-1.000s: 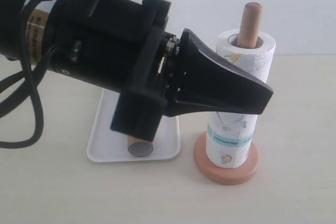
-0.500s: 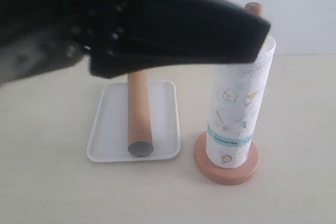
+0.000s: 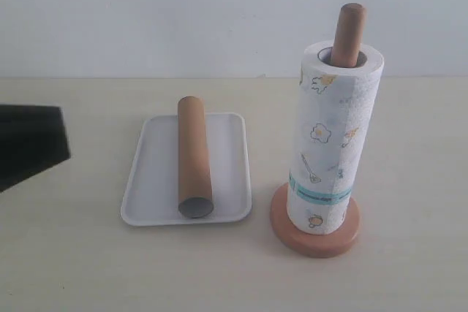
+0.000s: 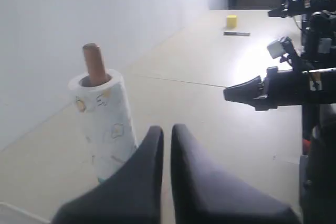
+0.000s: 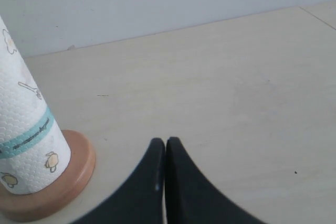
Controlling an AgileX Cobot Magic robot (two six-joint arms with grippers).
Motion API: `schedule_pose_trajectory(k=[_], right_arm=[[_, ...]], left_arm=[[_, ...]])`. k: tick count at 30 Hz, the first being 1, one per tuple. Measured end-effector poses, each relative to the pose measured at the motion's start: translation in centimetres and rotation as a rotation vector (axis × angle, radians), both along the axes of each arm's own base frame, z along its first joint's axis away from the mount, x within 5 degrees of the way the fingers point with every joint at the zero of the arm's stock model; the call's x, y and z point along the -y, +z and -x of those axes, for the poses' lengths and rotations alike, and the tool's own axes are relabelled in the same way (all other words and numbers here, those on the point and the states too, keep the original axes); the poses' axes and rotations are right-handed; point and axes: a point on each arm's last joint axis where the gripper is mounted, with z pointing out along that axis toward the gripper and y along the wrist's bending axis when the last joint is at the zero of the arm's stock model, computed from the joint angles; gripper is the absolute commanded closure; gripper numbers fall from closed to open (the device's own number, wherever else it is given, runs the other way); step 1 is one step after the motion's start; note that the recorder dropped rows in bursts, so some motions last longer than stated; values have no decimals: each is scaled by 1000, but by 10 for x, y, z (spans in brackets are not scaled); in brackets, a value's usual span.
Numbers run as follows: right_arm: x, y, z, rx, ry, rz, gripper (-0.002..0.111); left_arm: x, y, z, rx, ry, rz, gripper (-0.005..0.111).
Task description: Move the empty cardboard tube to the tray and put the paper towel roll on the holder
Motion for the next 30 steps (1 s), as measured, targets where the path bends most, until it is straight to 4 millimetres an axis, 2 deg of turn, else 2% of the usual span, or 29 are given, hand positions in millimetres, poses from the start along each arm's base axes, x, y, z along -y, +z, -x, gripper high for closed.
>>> schedule_pose_trajectory(k=[5, 8, 17, 23, 27, 30], right_arm=[[0, 0, 0, 0, 0, 0, 108], [0, 0, 0, 0, 0, 0, 108], [0, 0, 0, 0, 0, 0, 108], [0, 0, 0, 0, 0, 0, 108], [0, 0, 0, 0, 0, 0, 108], [0, 0, 0, 0, 0, 0, 108]], left_arm=[[-30, -24, 16, 53, 135, 41, 102], [-37, -33, 21, 71, 168, 54, 102], [-55, -55, 32, 111, 296, 110, 102], [-63, -61, 36, 102, 399, 214, 102], [-65, -67, 37, 52, 455, 301, 102], [-67, -68, 35, -58, 481, 430, 102]])
